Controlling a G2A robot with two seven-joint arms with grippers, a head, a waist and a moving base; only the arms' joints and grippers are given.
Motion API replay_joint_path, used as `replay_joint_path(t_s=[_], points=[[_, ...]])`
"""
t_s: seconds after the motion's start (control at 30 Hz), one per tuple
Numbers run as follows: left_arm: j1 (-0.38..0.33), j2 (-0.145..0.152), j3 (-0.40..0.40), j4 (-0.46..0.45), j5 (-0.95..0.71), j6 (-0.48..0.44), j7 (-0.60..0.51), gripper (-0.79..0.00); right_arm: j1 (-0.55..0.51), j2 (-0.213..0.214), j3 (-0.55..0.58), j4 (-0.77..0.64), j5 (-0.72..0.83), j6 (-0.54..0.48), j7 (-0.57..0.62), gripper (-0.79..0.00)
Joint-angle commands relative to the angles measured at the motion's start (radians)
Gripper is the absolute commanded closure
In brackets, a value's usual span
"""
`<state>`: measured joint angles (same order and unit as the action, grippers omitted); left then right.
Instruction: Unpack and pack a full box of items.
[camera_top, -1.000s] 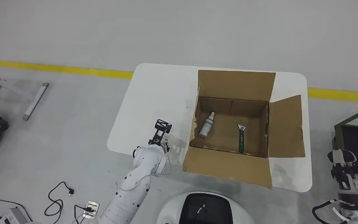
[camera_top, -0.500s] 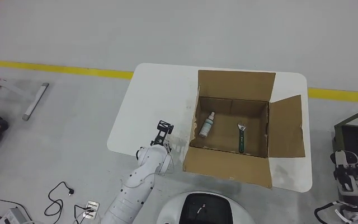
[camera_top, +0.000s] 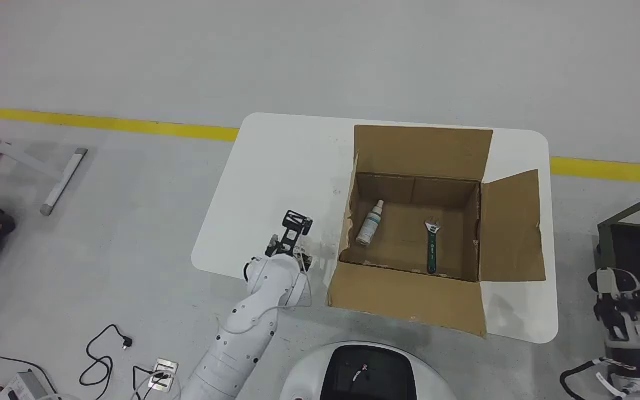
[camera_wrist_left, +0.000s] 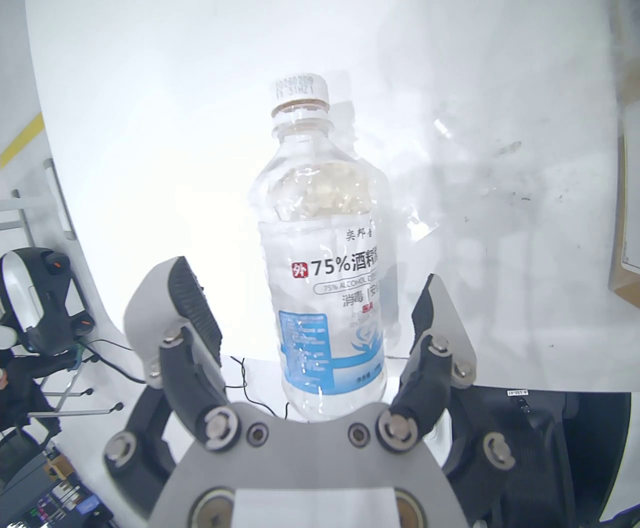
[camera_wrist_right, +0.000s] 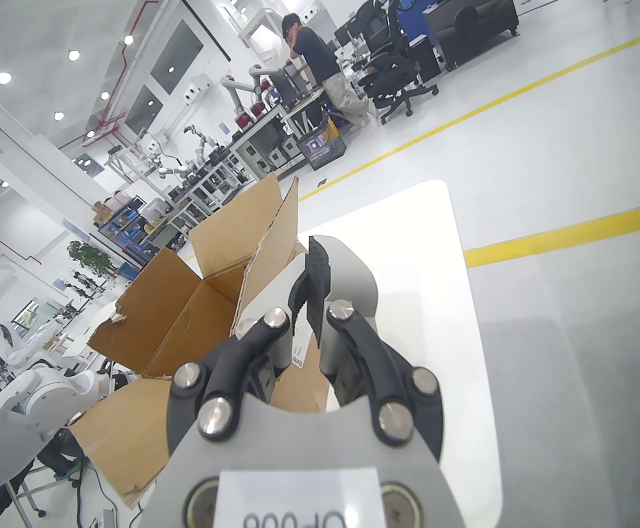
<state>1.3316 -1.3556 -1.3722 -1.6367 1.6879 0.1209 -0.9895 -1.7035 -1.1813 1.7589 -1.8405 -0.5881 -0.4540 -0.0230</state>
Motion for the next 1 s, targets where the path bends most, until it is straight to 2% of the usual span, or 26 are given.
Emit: replay_joint_path(t_s=[0.0,0.17,0.33,0.43,0.57,0.73,0.97], points=[[0.007,0.002,-0.01,-0.021,0.017,0.0,0.005,-0.785,0.0,0.0,-0.001,-0.001,-0.001,0.0,0.0,0.0],[0.033,0.007,-0.051,-0.139,0.026,-0.017,0.0,-0.785,0.002,-0.001,-0.005,-0.003,-0.008,-0.002,0.002,0.0],[0.052,0.011,-0.127,-0.343,-0.071,-0.059,-0.051,-0.785,0.004,-0.002,-0.01,-0.005,-0.013,-0.004,0.006,0.0],[0.029,0.011,-0.167,-0.477,-0.154,-0.072,-0.088,-0.785,0.007,-0.003,-0.015,-0.004,-0.019,-0.004,0.009,0.0],[-0.031,0.01,-0.179,-0.607,-0.246,-0.085,-0.137,-0.785,0.009,-0.004,-0.021,-0.006,-0.027,-0.002,0.009,0.0],[-0.132,0.005,-0.121,-0.703,-0.413,-0.081,-0.212,-0.785,0.006,-0.005,-0.025,-0.01,-0.036,0.002,0.008,0.0],[-0.209,0.0,0.021,-0.707,-0.488,-0.101,-0.237,-0.785,-0.014,-0.007,-0.011,-0.02,-0.039,0.016,-0.008,0.0]])
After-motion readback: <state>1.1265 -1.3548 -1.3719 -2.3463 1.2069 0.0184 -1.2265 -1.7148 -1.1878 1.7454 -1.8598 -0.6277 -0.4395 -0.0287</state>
